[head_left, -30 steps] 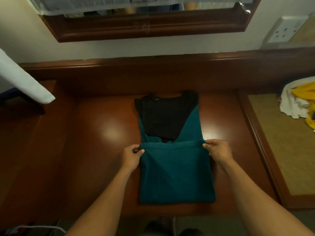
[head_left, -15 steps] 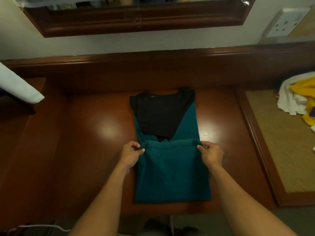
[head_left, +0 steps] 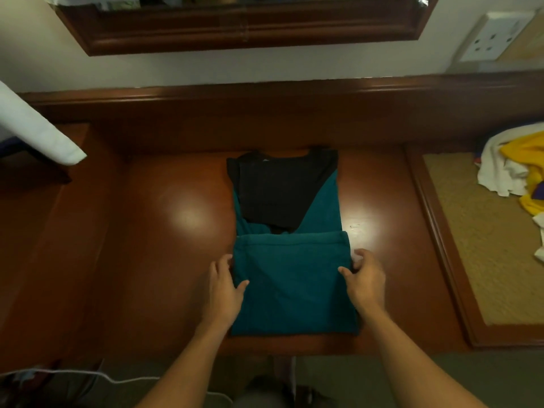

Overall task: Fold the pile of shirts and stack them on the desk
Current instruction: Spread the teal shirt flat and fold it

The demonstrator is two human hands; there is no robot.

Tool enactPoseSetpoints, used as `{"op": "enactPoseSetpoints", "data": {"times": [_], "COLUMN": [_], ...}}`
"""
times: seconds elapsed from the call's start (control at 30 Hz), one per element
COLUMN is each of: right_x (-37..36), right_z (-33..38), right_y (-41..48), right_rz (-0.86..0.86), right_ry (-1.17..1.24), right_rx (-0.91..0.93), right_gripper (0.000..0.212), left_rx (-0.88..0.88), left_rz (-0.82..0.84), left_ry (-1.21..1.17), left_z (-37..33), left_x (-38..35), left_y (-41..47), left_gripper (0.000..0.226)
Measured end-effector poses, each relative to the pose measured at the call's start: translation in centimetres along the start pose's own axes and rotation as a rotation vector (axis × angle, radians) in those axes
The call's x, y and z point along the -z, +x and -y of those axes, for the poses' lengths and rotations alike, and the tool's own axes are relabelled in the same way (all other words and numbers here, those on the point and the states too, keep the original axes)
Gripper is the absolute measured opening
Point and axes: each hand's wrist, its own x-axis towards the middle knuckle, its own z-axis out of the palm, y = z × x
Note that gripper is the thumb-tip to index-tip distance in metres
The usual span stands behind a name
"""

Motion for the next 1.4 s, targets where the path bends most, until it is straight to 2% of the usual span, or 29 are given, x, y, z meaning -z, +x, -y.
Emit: {"op": "enactPoseSetpoints", "data": {"times": [0.07,0.17,0.27,0.37,0.43,0.53,0.63,0.73,0.93,1.1,1.23,1.4], "right_x": [0.5,1.1,1.9,2.7,2.9,2.9,2.6,2.8,7.1,11.3,13.8,15.0], "right_z": [-1.0,-3.1,-5.3,-6.7,-7.3,-8.0,-8.0,-7.7,-5.7,-2.2,0.5,4.0], "right_y": [-1.8,-3.8,-5.2,-6.4,-7.0,-7.7,-8.0,-8.1,-8.6,-8.6,-8.2,-5.6], "right_rz": [0.01,0.1,0.214,0.309,0.337,0.327,0.224,0.19,0.075,-0.012,-0.006,-0.021], "right_ry": [-0.071,-0.199,-0.324,-0.425,-0.45,-0.506,-0.491,-0.415,-0.176,-0.07,-0.015,0.01], "right_rx": [0.08,0.184,0.25,0.305,0.344,0.401,0.422,0.403,0.498,0.559,0.532,0.504], "right_gripper": [0.039,0.022,0.027,0.038,0.044,0.047,0.032,0.02,0.021,0.02,0.02,0.02], "left_rx": [-0.127,-0.271,-0.306,-0.282,-0.276,-0.29,-0.259,-0.214,-0.235,-0.221,-0.212,-0.228], "left_rz": [-0.033,-0.039,0.016,0.075,0.101,0.072,0.005,-0.051,-0.204,-0.287,-0.353,-0.344], "left_ry": [0.16,0.293,0.354,0.397,0.441,0.481,0.439,0.381,0.123,-0.074,-0.108,-0.102], "left_z": [0.7,2.4,3.6,4.1,4.1,3.9,3.2,2.1,-0.3,-4.3,-7.4,-10.1], "left_x": [-0.1,-0.3,-0.6,-0.4,-0.1,0.1,0.1,0.2,2.5,5.4,8.0,10.4], "left_y": [-2.3,-4.9,-7.0,-8.4,-9.0,-9.5,-9.5,-9.8,-12.2,-13.8,-13.0,-9.5], "left_gripper": [0.054,0.031,0.024,0.038,0.042,0.034,0.02,0.019,0.023,0.024,0.021,0.019]}}
